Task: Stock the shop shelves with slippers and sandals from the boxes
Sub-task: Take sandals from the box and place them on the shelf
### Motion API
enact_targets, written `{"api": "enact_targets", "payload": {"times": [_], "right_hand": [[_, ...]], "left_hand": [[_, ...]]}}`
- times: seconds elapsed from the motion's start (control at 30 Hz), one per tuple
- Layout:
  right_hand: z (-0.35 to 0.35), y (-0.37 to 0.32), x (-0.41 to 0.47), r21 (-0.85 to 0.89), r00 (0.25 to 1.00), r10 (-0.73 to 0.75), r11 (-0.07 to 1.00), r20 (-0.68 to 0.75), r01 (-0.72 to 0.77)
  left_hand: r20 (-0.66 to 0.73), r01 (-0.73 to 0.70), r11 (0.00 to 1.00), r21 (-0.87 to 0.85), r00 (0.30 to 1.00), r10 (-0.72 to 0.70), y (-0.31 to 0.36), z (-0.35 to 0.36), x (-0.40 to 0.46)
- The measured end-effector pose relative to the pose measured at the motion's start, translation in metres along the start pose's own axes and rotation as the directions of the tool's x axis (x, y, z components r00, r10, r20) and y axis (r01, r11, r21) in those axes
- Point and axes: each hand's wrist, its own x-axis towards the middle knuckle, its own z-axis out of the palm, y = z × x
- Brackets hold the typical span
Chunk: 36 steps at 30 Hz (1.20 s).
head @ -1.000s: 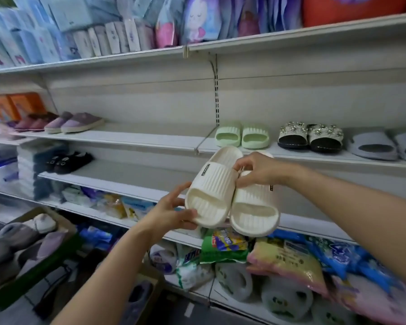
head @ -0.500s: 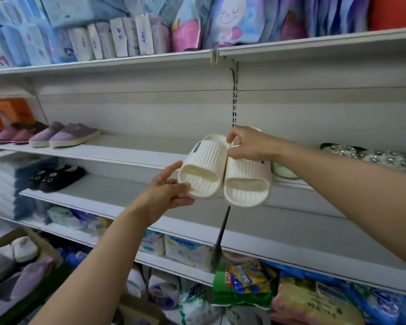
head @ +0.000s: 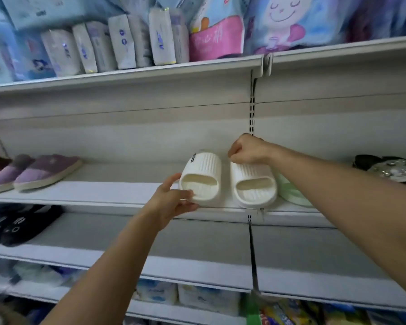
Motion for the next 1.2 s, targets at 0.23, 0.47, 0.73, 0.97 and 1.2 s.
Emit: {"api": "enact_targets", "payload": {"times": [0.23, 0.47, 0.73, 0.97, 1.2], "right_hand": [[0.022, 0.007, 0.03, 0.007, 0.988, 0.153, 0.988, -0.026, -0.152], [0.036, 0.019, 0.039, 0.066, 0.992, 0.124, 0.99, -0.031, -0.122], [0.031, 0.01, -0.015, -0.166, 0.958, -0.024, 0.986, -0.286, -0.025], [0.019, 0.048, -0.131, -0.341, 0.887, -0.099, 0.938, -0.451, -0.069], [-0.012, 0.126, -0.296, -0.311, 0.826, 0.082, 0.902, -0.558, -0.3]], "left_hand": [[0.038, 0.055, 0.996, 0.072, 0.998, -0.058, -0.002, 0.001, 0.043], [0.018, 0.055, 0.926, 0.374, 0.998, -0.067, -0.002, 0.001, 0.051], [0.137, -0.287, 0.355, 0.89, 0.909, 0.393, 0.004, -0.005, 0.047], [0.332, -0.592, 0.201, 0.781, 0.665, 0.669, -0.013, 0.057, -0.006], [0.59, -0.785, 0.056, 0.617, 0.508, 0.628, -0.054, 0.188, -0.066]]}}
